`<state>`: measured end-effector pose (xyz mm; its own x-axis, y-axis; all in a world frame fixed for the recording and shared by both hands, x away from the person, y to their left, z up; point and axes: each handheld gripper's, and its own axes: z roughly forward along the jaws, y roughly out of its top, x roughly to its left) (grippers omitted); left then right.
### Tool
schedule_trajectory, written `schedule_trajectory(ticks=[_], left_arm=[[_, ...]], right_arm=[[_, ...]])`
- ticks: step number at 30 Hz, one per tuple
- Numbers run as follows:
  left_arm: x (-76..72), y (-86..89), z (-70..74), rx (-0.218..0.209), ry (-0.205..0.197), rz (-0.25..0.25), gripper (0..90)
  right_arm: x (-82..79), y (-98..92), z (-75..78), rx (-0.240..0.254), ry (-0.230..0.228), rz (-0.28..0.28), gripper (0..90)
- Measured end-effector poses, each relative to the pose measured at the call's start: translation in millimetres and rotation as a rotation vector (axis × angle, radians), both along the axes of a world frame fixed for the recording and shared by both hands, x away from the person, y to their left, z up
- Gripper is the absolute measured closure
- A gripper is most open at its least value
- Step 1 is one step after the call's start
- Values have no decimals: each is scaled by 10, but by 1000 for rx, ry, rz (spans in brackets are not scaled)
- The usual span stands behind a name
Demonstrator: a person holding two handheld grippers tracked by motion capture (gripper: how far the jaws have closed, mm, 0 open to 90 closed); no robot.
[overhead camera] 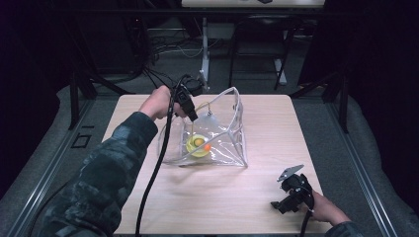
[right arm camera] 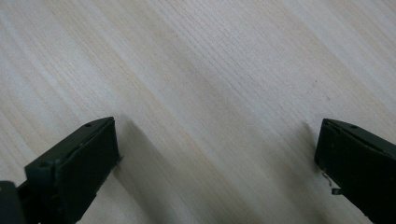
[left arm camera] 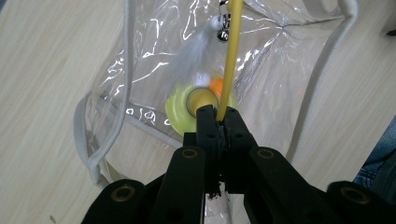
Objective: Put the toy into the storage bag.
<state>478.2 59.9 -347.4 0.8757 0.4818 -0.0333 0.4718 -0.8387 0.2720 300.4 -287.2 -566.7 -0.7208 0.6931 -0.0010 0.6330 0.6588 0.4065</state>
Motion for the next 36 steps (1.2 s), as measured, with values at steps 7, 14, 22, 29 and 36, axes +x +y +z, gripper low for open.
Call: schedule_trajectory(ticks=[7,14,22,29,36], left_arm=[[32,-12,-123,14,11,15,880],[63,-2,-185,14,21,35,877],[48,130,-91,-52,-1,79,676],[-17,248,68,-56,-36,104,471],[-108,453,280,-94,-94,144,221]], right_arm=[[-1,-1,-1,2,-2,0,0],[-3,-2,-2,10,0,1,0],[-3,-2,-3,11,0,1,0],[-2,-1,-1,1,-2,-2,0],[-2,-1,-1,1,-2,-1,0]])
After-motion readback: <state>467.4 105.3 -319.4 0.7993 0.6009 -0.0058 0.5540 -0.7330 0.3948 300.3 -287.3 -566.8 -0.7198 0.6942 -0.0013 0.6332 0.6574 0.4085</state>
